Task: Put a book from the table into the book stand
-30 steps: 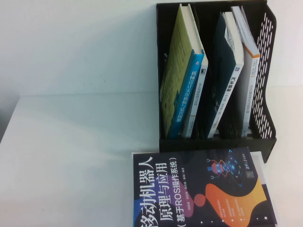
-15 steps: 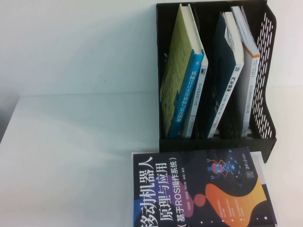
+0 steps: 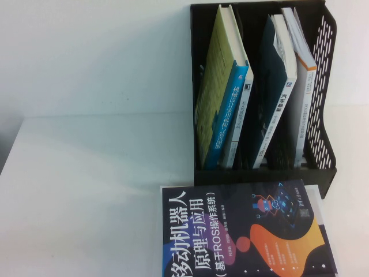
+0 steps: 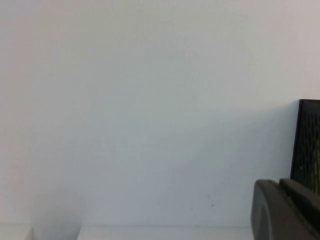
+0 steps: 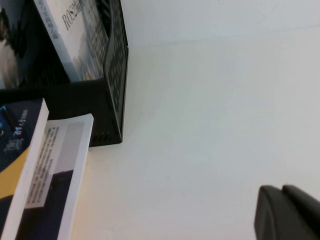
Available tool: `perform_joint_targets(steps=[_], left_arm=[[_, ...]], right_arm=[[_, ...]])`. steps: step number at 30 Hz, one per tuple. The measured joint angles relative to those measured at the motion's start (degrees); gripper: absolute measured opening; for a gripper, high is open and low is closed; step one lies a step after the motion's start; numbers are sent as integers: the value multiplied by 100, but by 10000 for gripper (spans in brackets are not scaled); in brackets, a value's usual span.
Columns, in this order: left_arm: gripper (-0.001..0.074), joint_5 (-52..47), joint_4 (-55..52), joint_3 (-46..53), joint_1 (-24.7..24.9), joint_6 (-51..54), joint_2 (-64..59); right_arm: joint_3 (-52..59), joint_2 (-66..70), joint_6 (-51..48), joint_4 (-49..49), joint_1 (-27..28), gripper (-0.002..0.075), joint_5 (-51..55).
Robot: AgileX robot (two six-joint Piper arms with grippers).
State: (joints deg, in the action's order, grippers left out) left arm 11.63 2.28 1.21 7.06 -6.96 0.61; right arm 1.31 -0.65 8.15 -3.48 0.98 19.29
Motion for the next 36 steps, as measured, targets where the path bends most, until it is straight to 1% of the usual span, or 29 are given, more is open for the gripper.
perform_joint_targets(steps=[9, 13, 15, 17, 20, 23, 27, 29, 32, 36], left_arm=[[-4, 48, 0, 0, 0, -509, 0], [-4, 627, 0, 0, 0, -666, 0], [-4, 917, 0, 0, 0, -679, 0], [-4, 1055, 11, 0, 0, -679, 0], [-4, 1043, -3, -61, 0, -688, 0], [-4, 895, -2, -353, 0, -691, 0], [-4, 361, -2, -989, 0, -679, 0], [-4, -252, -2, -1450, 0, -679, 0], [-4, -1301, -2, -2168, 0, -679, -61], [-4, -2150, -2, -3017, 0, -679, -500]], right_arm=[[0, 0, -20, -151, 0, -3, 0], [21, 0, -20, -177, 0, -3, -246], [35, 0, -33, -181, 0, -3, -763], [35, 0, -33, -181, 0, -3, -1576], [35, 0, -33, -181, 0, -2, -2833], [35, 0, 18, -190, 0, -3, -3957], [35, 0, 75, -194, 0, -3, -5164], [35, 0, 88, -194, 0, -3, -5634], [35, 0, 96, -137, 0, -3, -6066], [35, 0, 96, -24, 0, -3, -6232]])
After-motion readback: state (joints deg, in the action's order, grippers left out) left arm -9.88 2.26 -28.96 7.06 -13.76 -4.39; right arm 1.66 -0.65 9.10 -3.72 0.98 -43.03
